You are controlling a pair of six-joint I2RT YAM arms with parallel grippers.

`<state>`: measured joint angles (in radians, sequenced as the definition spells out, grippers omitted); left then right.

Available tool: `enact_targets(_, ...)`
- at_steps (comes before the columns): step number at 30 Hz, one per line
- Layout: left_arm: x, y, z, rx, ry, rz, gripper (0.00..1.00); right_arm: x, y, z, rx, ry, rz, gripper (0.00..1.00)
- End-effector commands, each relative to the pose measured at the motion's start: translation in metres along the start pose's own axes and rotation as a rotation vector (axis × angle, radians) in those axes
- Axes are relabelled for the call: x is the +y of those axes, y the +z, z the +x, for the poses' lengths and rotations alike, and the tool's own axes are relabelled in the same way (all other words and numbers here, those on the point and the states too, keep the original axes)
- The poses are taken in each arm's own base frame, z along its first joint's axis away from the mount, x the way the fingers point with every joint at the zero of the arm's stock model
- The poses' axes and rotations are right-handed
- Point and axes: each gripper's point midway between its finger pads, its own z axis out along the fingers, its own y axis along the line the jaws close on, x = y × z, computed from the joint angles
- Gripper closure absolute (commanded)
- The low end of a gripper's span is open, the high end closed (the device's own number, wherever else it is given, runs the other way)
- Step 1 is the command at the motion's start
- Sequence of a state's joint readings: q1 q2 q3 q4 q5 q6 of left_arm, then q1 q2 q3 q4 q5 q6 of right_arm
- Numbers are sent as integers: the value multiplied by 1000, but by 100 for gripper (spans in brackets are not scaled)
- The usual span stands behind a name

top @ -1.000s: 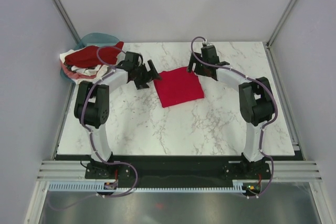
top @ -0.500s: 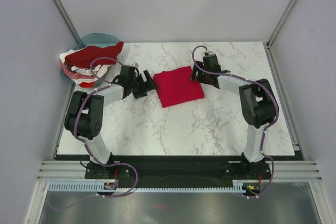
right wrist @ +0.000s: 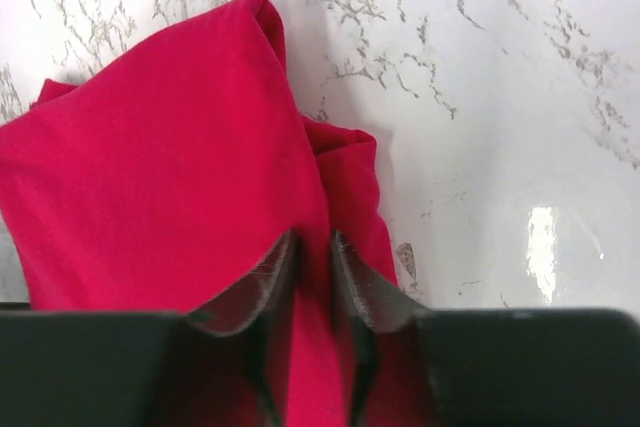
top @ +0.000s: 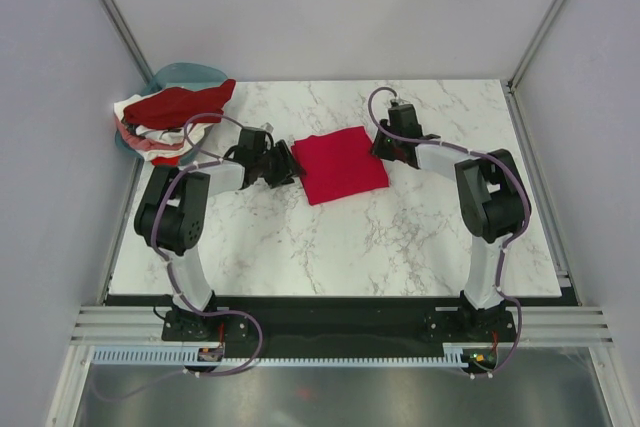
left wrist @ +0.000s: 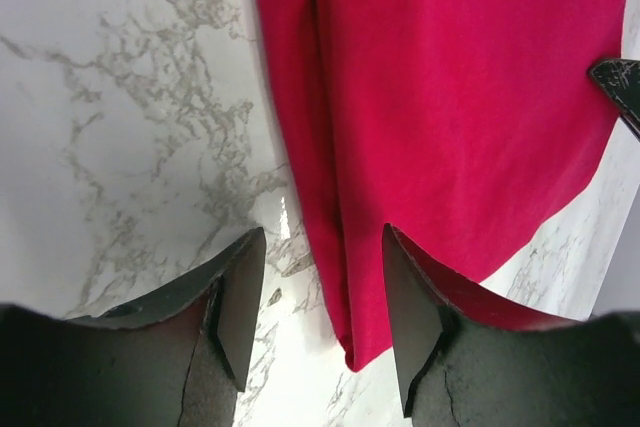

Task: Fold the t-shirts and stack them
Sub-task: Neatly place the folded tshirt to the corner

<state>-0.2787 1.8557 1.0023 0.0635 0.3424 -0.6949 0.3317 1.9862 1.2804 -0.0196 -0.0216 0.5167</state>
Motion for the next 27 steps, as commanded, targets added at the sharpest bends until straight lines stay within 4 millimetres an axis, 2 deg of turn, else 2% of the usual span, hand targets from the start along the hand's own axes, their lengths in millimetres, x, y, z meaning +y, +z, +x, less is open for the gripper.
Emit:
enact_targets(1, -26, 9, -14, -27, 3, 74, 43, -9, 3, -9, 2, 46, -9, 76)
enact_targets(2, -26, 9, -13, -23, 3, 74, 43, -13, 2, -11, 2, 60, -3, 81)
enact_targets(4, -29, 5, -14, -32, 6, 75, 43, -34, -2, -19, -2, 99, 22, 96)
enact_targets(5, -29, 3, -16, -47, 11, 70, 43, -42, -3, -22, -4, 115, 32, 99)
enact_targets(6, -29, -1, -16, -56, 13, 69, 43, -59, -7, -28, -16, 154, 56, 100)
enact_targets(8, -29, -4, -18, -69, 16, 67, 43, -76, -11, -33, -25, 190, 82, 100)
enact_targets(9, -30, -5, -18, -71, 15, 70, 43, -97, -13, -42, -42, 223, 110, 100)
enact_targets(13, -38, -7, -16, -62, 6, 109, 42, -146, -26, -54, -46, 291, 219, 100)
enact_targets(15, -42, -8, -14, -50, 5, 132, 42, -200, -46, -70, -107, 350, 355, 100)
enact_targets(16, -45, -10, -14, -48, 6, 146, 42, -213, -52, -70, -116, 361, 397, 100)
enact_targets(17, -47, -12, -13, -50, 5, 155, 42, -225, -58, -73, -136, 362, 440, 97)
enact_targets(18, -47, -13, -12, -54, 5, 161, 42, -242, -69, -79, -174, 364, 513, 87)
enact_targets(20, -50, -17, -13, -62, 7, 172, 42, -254, -79, -88, -194, 322, 579, 70)
enact_targets(21, -50, -18, -12, -64, 7, 174, 42, -257, -87, -103, -224, 316, 617, 63)
enact_targets(22, -49, -19, -11, -65, 9, 175, 42, -270, -103, -103, -228, 310, 732, 59)
enact_targets(23, -52, -21, -13, -74, 14, 181, 42, -274, -115, -112, -254, 305, 777, 57)
enact_targets(24, -51, -23, -12, -79, 15, 180, 41, -276, -143, -125, -327, 321, 849, 49)
enact_targets(25, -51, -24, -14, -88, 17, 177, 40, -270, -155, -132, -373, 332, 846, 48)
enact_targets(26, -56, -29, -16, -102, 24, 185, 39, -258, -177, -138, -445, 345, 827, 46)
enact_targets(27, -56, -31, -16, -108, 29, 181, 39, -238, -184, -150, -519, 332, 780, 40)
